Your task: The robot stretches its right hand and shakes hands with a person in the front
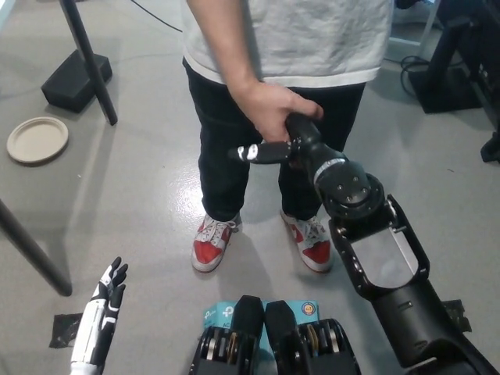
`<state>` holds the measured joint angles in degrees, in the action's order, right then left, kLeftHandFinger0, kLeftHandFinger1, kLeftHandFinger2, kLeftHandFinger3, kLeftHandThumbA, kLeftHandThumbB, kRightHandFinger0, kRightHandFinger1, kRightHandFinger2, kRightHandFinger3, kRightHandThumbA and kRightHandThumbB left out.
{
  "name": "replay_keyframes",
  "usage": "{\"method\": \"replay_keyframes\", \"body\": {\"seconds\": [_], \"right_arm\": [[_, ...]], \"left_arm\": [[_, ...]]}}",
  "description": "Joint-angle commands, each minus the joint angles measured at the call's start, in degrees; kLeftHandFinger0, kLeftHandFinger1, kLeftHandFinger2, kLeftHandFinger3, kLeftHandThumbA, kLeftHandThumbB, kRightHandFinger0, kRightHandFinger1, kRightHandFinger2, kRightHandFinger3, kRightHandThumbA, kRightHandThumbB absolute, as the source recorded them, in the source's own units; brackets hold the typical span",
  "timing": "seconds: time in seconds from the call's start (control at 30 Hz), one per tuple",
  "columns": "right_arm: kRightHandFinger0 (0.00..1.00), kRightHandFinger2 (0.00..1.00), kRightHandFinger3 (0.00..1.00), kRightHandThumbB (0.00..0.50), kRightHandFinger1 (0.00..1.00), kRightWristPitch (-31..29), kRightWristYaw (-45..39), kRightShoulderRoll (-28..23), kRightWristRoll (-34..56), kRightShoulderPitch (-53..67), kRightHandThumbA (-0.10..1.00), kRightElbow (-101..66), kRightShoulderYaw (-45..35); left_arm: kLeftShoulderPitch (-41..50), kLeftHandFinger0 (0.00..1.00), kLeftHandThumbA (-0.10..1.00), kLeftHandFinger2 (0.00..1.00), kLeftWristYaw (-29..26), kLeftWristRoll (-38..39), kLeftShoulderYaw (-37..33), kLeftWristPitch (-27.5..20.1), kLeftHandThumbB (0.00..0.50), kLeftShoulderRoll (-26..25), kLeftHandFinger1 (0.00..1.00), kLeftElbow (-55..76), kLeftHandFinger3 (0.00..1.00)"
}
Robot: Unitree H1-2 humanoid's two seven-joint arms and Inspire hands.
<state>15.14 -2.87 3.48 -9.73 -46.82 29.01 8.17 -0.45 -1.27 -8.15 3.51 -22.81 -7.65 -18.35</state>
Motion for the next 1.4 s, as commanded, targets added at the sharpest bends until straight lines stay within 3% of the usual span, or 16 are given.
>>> {"method": "replay_keyframes", "body": {"seconds": [0.0,0.1,0.13,0.2,0.27,0.4,0.5,0.57,0.6,0.77,0.9,0.97,1.1,1.2,1.3,1.37], "right_arm": [[1.0,1.0,1.0,0.327,1.0,-0.9,7.6,3.0,-2.5,-7.3,0.68,-1.3,-1.3],[1.0,1.0,1.0,0.328,1.0,-1.0,7.9,3.1,-2.7,-7.3,0.67,-1.2,-1.4],[1.0,1.0,1.0,0.268,1.0,-1.6,10.3,3.6,-5.8,-4.8,0.5,-6.0,0.0],[1.0,1.0,1.0,0.239,1.0,-3.6,10.6,4.3,-5.7,-2.5,0.37,-11.5,-0.1],[1.0,1.0,1.0,0.239,1.0,-3.4,10.6,4.4,-5.8,-2.4,0.37,-11.8,-0.2],[1.0,1.0,1.0,0.254,1.0,0.2,8.1,5.2,-7.5,2.0,0.37,-31.2,1.7],[1.0,1.0,1.0,0.252,1.0,0.5,8.0,5.2,-7.5,2.2,0.38,-31.6,1.7],[1.0,1.0,1.0,0.243,1.0,7.0,3.5,5.9,-9.5,3.8,0.5,-52.2,4.8],[1.0,1.0,1.0,0.221,1.0,9.2,1.8,6.4,-9.0,3.7,0.43,-59.6,5.8],[1.0,1.0,1.0,0.241,1.0,9.5,1.0,6.8,-11.1,3.8,0.39,-65.6,7.5],[1.0,1.0,1.0,0.233,1.0,9.7,1.4,6.1,-11.9,3.8,0.35,-64.1,7.6],[1.0,1.0,1.0,0.215,1.0,7.8,2.2,3.2,-10.3,4.5,0.31,-50.6,6.7],[1.0,1.0,1.0,0.224,1.0,4.7,4.9,2.5,-9.7,2.7,0.34,-35.2,5.4],[1.0,1.0,1.0,0.233,1.0,1.3,7.6,2.4,-8.2,-2.8,0.38,-14.0,3.6],[1.0,1.0,1.0,0.235,1.0,-0.1,8.2,2.6,-7.5,-4.3,0.36,-9.3,3.1],[1.0,1.0,1.0,0.247,1.0,-5.9,9.7,2.2,-6.3,-9.8,0.38,8.2,2.6]], "left_arm": [[-0.7,1.0,1.0,1.0,-1.0,-1.8,-0.7,-0.1,0.117,-0.5,1.0,2.2,1.0],[-0.7,1.0,1.0,1.0,-1.0,-1.8,-0.8,-0.1,0.118,-0.5,1.0,2.2,1.0],[-1.1,1.0,1.0,1.0,-0.7,-1.8,-0.9,-0.2,0.121,-0.9,1.0,2.3,1.0],[-1.6,1.0,1.0,1.0,-0.7,-1.6,-0.7,-0.3,0.123,-1.2,1.0,2.2,1.0],[-1.6,1.0,1.0,1.0,-0.7,-1.6,-0.7,-0.3,0.123,-1.2,1.0,2.2,1.0],[-2.6,1.0,1.0,1.0,-0.1,-0.8,-0.6,-0.4,0.132,-1.5,1.0,2.2,1.0],[-2.6,1.0,1.0,1.0,-0.1,-0.8,-0.5,-0.4,0.133,-1.5,1.0,2.2,1.0],[-3.2,1.0,1.0,1.0,0.0,-0.3,-0.4,-0.1,0.127,-1.5,1.0,2.2,1.0],[-3.5,1.0,1.0,1.0,0.2,-0.1,-0.4,0.1,0.139,-1.6,1.0,2.3,1.0],[-4.4,1.0,1.0,1.0,0.3,-0.1,-0.4,0.4,0.136,-1.6,1.0,2.1,1.0],[-4.8,1.0,1.0,1.0,0.1,-0.5,-0.4,0.5,0.132,-1.7,1.0,2.2,1.0],[-4.5,1.0,1.0,1.0,-0.2,-2.0,-0.8,1.1,0.105,-1.8,1.0,3.1,1.0],[-4.7,1.0,1.0,1.0,0.0,-1.7,-0.9,1.6,0.095,-1.8,1.0,3.2,1.0],[-5.0,1.0,1.0,1.0,-0.4,-2.0,-1.0,2.2,0.087,-1.5,1.0,3.1,1.0],[-5.0,1.0,1.0,1.0,-0.2,-1.8,-1.0,2.3,0.088,-1.4,1.0,3.2,1.0],[-4.1,1.0,1.0,1.0,-0.3,-2.2,-1.4,2.3,0.072,-0.9,1.0,3.3,1.0]]}}
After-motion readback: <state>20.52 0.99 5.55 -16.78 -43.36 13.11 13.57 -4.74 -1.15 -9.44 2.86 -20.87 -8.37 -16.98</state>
